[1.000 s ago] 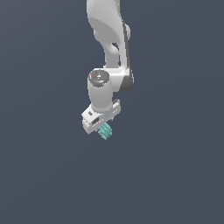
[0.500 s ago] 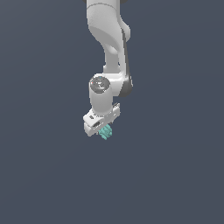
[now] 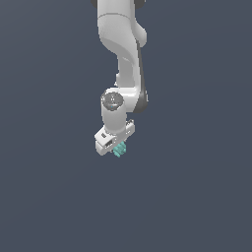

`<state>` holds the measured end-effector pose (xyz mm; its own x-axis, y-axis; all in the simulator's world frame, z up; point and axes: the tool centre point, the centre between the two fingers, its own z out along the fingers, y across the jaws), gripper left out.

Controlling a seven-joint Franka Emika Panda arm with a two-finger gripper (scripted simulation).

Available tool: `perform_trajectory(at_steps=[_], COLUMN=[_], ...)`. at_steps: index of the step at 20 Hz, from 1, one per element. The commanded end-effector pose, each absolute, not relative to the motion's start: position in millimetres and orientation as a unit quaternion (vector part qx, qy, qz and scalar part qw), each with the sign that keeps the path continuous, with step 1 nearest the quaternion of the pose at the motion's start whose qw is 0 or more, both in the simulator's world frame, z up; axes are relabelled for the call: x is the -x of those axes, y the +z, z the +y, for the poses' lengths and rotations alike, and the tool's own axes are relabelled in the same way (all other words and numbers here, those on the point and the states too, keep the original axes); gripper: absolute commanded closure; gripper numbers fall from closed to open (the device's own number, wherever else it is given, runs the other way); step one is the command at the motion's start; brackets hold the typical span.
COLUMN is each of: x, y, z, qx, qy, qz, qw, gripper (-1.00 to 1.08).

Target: Pick up the object and move it to a goal position.

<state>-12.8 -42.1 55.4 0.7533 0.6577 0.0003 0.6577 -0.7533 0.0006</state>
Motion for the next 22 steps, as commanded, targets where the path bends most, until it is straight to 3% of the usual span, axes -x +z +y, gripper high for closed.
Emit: perform_trajectory(at_steps=[1, 12, 22], x=[12.9, 10.4, -11.8], y=[54.5, 59.5, 102.2], z=[-41.6, -36.1, 25.8], qx=[-0.936, -0.936, -0.936], qy=[0.0, 0.0, 0.0], qz=[0.352, 0.351, 0.351], qw=[0.0, 0.0, 0.0], gripper=[1.08, 1.08, 1.08])
